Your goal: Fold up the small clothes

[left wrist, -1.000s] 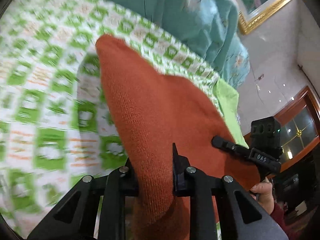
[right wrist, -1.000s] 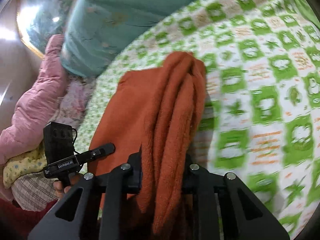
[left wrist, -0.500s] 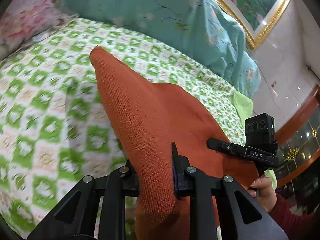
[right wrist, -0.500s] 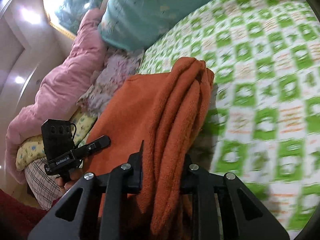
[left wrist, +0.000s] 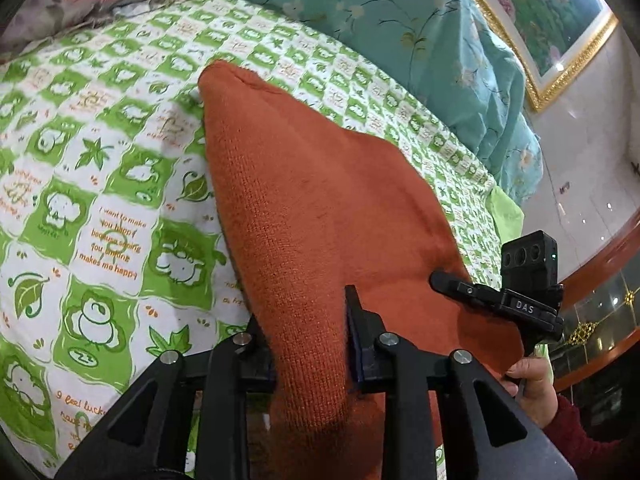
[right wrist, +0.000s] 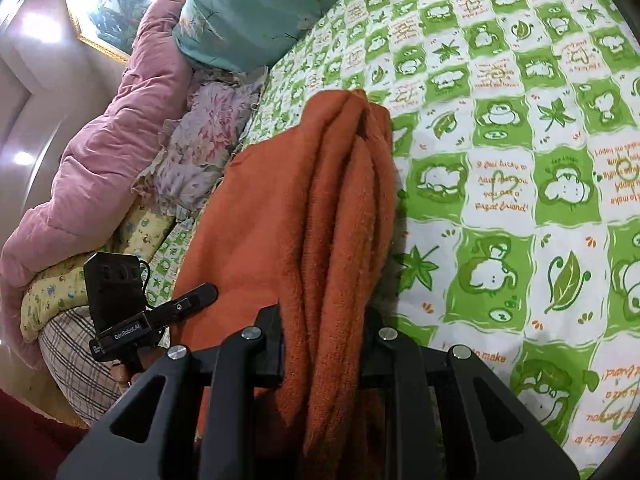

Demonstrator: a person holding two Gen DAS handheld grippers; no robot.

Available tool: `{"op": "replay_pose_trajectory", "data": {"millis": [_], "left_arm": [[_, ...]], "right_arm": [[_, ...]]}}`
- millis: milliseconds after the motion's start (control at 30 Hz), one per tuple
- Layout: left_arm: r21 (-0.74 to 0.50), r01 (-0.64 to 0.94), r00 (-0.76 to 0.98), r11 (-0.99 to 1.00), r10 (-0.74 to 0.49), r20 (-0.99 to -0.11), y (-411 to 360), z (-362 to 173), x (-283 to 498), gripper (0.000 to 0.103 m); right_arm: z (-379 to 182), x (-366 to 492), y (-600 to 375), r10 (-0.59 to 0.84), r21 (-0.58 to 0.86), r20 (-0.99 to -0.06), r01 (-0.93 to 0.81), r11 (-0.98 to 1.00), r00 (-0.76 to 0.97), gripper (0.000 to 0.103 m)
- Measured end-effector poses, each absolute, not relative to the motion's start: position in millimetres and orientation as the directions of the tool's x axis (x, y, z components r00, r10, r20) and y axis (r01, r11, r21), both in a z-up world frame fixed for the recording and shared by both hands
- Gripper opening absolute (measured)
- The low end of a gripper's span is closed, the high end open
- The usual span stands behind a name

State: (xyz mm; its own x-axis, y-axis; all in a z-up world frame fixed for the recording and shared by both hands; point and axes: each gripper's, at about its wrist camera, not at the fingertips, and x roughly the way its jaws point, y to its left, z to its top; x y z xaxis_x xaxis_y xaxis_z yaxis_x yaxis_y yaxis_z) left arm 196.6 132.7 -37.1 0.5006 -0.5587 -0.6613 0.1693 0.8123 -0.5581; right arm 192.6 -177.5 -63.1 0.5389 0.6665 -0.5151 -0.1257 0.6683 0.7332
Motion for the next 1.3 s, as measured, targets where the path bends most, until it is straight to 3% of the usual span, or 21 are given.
{"op": "replay_pose_trajectory", "data": {"millis": [100, 333, 533, 767, 867, 900, 933, 967, 1100, 1300], "left_arm": [[-0.574, 0.13, 0.482, 0.808, -0.557, -0.676, 137.6, -42.2, 198.9, 0.042], [-0.534, 0.126, 0.514, 0.836, -0.516, -0.685, 154.5, -22.3, 207.2, 0.05], [-0.495, 0.04, 0.562, 0.868, -0.429, -0.707, 169.3, -15.0, 237.5, 0.052], [-0.499, -0.015, 0.555, 0.867, -0.408, -0.725, 171.8, -22.8, 271.1, 0.053], [-0.496, -0.011, 0.529, 0.868, -0.416, -0.74, 168.5, -30.0, 288.4, 0.054], [-0.49, -0.007, 0.53, 0.872, -0.412, -0.741, 167.8, -31.0, 293.0, 0.048], [-0.481, 0.0, 0.538, 0.877, -0.406, -0.739, 166.5, -30.2, 297.1, 0.021], [-0.472, 0.013, 0.544, 0.882, -0.402, -0.737, 164.1, -27.4, 299.7, 0.017], [-0.326, 0.018, 0.63, 0.945, -0.264, -0.73, 152.2, -8.5, 293.8, 0.011], [-0.157, -0.006, 0.595, 0.988, -0.122, -0.794, 137.8, -30.6, 306.9, 0.011]], "right_arm": [[-63.3, 193.5, -178.4, 0.663, 0.734, -0.528, -0.107, 0.671, 0.53, 0.032], [-33.9, 185.9, -190.8, 0.545, 0.622, -0.62, -0.069, 0.78, 0.565, 0.043], [3.5, 198.5, -195.9, 0.501, 0.578, -0.582, -0.107, 0.809, 0.641, 0.043], [-14.2, 235.5, -180.8, 0.524, 0.595, -0.627, -0.08, 0.8, 0.576, 0.043], [-17.5, 245.4, -176.0, 0.527, 0.589, -0.634, -0.089, 0.803, 0.566, 0.037], [-16.6, 249.0, -174.0, 0.523, 0.578, -0.638, -0.097, 0.811, 0.565, 0.025], [-14.4, 251.0, -173.1, 0.515, 0.566, -0.641, -0.103, 0.818, 0.569, 0.011], [-10.7, 252.5, -173.3, 0.521, 0.567, -0.632, -0.116, 0.816, 0.573, 0.011], [24.1, 242.7, -173.3, 0.536, 0.546, -0.519, -0.224, 0.807, 0.666, 0.01], [-33.5, 257.4, -174.9, 0.434, 0.478, -0.676, -0.094, 0.873, 0.596, 0.01]]}}
